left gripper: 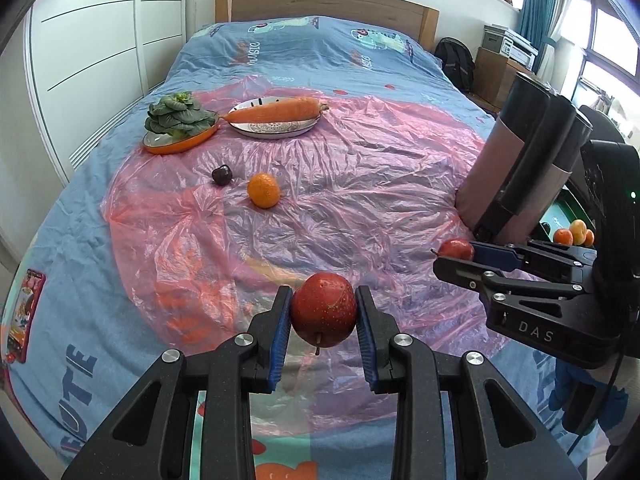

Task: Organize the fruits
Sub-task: 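Carry both red apples over the green tray with both tools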

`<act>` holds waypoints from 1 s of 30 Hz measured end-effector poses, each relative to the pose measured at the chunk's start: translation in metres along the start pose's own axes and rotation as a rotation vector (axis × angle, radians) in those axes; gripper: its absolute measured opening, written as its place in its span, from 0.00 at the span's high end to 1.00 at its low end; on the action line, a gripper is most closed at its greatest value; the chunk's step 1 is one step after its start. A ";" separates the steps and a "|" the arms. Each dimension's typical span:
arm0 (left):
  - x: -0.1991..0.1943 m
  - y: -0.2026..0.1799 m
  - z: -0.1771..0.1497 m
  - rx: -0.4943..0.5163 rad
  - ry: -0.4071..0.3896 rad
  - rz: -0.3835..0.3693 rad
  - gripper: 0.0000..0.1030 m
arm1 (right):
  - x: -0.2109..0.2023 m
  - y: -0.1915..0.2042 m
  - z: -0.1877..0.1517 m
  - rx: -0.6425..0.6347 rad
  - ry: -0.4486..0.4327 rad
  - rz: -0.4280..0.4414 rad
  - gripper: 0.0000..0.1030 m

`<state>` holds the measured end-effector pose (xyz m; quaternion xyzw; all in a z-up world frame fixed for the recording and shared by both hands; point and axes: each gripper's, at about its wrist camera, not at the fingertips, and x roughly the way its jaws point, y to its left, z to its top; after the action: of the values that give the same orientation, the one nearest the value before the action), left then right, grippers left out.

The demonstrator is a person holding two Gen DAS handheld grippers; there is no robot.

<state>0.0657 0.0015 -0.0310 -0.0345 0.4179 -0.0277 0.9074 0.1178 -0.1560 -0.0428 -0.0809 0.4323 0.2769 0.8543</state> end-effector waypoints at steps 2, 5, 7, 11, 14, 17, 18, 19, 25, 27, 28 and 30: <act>-0.004 -0.012 -0.001 0.014 0.002 -0.018 0.74 | -0.013 -0.011 -0.011 0.022 -0.004 -0.018 0.47; -0.009 -0.031 -0.001 0.040 0.006 -0.047 0.74 | -0.035 -0.030 -0.027 0.055 -0.015 -0.049 0.47; -0.014 -0.045 -0.001 0.060 0.006 -0.066 0.74 | -0.049 -0.044 -0.037 0.079 -0.026 -0.071 0.47; -0.020 -0.074 -0.001 0.102 0.011 -0.104 0.74 | -0.077 -0.074 -0.054 0.132 -0.056 -0.112 0.47; -0.024 -0.099 -0.001 0.142 0.014 -0.128 0.74 | -0.096 -0.095 -0.067 0.171 -0.077 -0.141 0.47; -0.026 -0.123 -0.001 0.184 0.020 -0.157 0.74 | -0.114 -0.118 -0.081 0.212 -0.098 -0.171 0.47; -0.026 -0.132 -0.001 0.198 0.022 -0.168 0.74 | -0.120 -0.126 -0.085 0.226 -0.104 -0.180 0.47; -0.026 -0.141 -0.001 0.212 0.024 -0.178 0.74 | -0.125 -0.133 -0.089 0.240 -0.110 -0.189 0.47; -0.021 -0.196 0.005 0.295 0.043 -0.248 0.74 | -0.155 -0.182 -0.110 0.324 -0.149 -0.255 0.47; -0.016 -0.217 0.009 0.322 0.048 -0.271 0.74 | -0.164 -0.201 -0.114 0.353 -0.167 -0.277 0.47; -0.014 -0.227 0.012 0.334 0.048 -0.281 0.74 | -0.167 -0.210 -0.115 0.367 -0.175 -0.288 0.47; -0.009 -0.247 0.018 0.360 0.045 -0.302 0.74 | -0.174 -0.229 -0.117 0.388 -0.190 -0.311 0.47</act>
<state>0.0683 -0.2434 0.0086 0.0662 0.4164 -0.2379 0.8750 0.0787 -0.4608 -0.0012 0.0453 0.3773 0.0607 0.9230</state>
